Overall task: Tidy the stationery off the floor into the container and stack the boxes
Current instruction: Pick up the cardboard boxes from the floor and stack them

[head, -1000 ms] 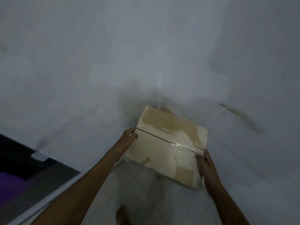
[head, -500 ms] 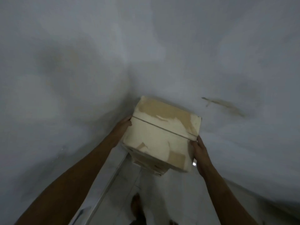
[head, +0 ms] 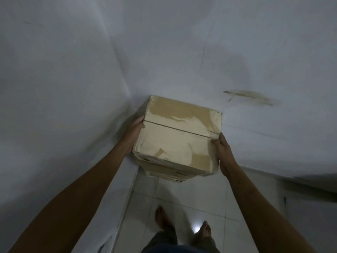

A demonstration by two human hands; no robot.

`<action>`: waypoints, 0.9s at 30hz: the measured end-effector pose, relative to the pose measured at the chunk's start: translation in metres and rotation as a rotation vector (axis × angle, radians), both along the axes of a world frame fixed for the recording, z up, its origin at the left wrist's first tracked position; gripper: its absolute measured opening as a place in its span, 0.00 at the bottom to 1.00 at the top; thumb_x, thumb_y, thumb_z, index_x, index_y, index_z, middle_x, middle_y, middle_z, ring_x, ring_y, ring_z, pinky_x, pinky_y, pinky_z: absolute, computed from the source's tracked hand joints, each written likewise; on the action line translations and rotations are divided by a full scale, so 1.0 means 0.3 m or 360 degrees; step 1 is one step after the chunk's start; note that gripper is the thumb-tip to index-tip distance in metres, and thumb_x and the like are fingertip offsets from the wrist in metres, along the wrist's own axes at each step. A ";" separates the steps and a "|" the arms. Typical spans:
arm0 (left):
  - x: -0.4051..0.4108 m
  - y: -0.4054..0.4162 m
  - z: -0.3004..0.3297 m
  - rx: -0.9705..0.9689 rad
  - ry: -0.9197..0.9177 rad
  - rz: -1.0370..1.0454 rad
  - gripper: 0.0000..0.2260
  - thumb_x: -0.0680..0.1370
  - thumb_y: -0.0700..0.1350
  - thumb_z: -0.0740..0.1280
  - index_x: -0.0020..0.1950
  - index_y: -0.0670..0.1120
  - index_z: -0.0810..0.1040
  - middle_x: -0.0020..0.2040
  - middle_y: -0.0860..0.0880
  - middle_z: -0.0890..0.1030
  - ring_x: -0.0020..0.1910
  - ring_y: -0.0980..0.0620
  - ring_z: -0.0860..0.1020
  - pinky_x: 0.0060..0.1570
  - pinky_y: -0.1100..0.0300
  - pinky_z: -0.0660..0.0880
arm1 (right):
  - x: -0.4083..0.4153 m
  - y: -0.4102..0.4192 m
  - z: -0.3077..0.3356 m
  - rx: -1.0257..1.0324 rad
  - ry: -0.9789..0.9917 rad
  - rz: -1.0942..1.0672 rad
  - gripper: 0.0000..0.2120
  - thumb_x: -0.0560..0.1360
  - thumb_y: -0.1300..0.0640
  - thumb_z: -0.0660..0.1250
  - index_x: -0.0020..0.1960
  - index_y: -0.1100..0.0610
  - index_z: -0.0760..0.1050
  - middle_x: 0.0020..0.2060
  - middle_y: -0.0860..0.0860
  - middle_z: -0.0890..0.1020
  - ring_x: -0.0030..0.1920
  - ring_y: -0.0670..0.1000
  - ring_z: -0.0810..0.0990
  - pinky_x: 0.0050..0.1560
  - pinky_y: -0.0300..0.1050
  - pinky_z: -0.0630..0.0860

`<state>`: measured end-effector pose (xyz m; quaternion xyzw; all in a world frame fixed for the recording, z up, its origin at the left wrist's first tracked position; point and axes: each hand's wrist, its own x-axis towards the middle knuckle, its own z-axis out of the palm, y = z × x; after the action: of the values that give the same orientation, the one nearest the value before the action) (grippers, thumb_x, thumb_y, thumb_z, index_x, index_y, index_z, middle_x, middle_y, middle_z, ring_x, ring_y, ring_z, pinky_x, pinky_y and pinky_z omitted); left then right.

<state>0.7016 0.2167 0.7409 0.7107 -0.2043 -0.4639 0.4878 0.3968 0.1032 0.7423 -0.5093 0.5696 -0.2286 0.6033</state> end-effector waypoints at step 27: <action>-0.039 0.041 -0.050 0.0095 -0.1202 -0.0161 0.28 0.73 0.38 0.71 0.71 0.42 0.67 0.69 0.42 0.71 0.68 0.43 0.68 0.67 0.48 0.67 | -0.001 0.044 -0.019 -0.0301 0.0614 0.0213 0.35 0.76 0.50 0.67 0.76 0.59 0.56 0.72 0.58 0.67 0.69 0.58 0.70 0.67 0.53 0.69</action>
<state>0.6899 0.2290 0.7259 0.8345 -0.3910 -0.1987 0.3337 0.3964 0.1164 0.7366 -0.6346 0.6154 -0.1389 0.4464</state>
